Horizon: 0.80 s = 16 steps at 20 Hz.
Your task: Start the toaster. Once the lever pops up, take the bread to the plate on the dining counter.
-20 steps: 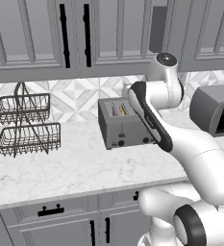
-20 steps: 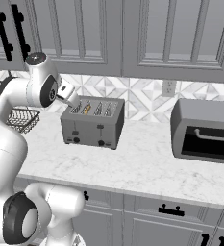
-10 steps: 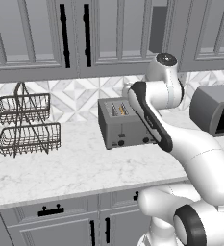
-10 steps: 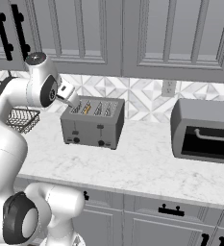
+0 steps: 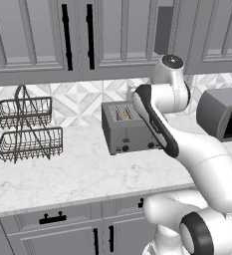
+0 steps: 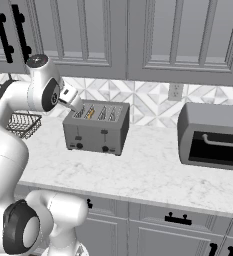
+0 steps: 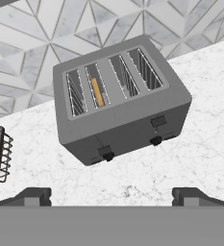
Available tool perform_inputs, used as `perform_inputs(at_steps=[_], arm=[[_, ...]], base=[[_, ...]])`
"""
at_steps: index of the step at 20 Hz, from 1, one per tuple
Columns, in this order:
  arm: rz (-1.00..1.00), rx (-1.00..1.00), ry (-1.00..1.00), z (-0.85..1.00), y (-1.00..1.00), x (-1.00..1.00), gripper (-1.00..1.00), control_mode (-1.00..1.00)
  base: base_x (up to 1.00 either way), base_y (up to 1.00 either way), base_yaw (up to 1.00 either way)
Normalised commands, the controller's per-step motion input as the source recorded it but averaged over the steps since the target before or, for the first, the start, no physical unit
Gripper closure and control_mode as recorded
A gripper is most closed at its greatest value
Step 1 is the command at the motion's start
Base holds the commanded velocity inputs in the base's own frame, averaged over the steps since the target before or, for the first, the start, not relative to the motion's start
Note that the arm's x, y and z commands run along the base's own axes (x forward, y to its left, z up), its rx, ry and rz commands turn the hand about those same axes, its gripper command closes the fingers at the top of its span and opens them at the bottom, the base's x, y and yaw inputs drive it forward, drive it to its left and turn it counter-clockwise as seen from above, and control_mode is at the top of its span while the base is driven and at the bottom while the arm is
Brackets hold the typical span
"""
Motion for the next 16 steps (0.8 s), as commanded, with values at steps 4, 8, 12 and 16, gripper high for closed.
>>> perform_inputs(at_steps=[4, 8, 12, 16], arm=[[0.00, 0.00, 0.00, 0.00, 0.00, 0.00, -1.00, -1.00], [0.00, 0.00, 0.00, 0.00, 0.00, 0.00, -1.00, -1.00], [0.00, 0.00, 0.00, 0.00, 0.00, 0.00, -1.00, -1.00], [0.00, 0.00, 0.00, 0.00, 0.00, 0.00, -1.00, -1.00]], base=[[0.00, 0.00, 0.00], [0.00, 0.00, 0.00], [0.00, 0.00, 0.00], [0.00, 0.00, 0.00]])
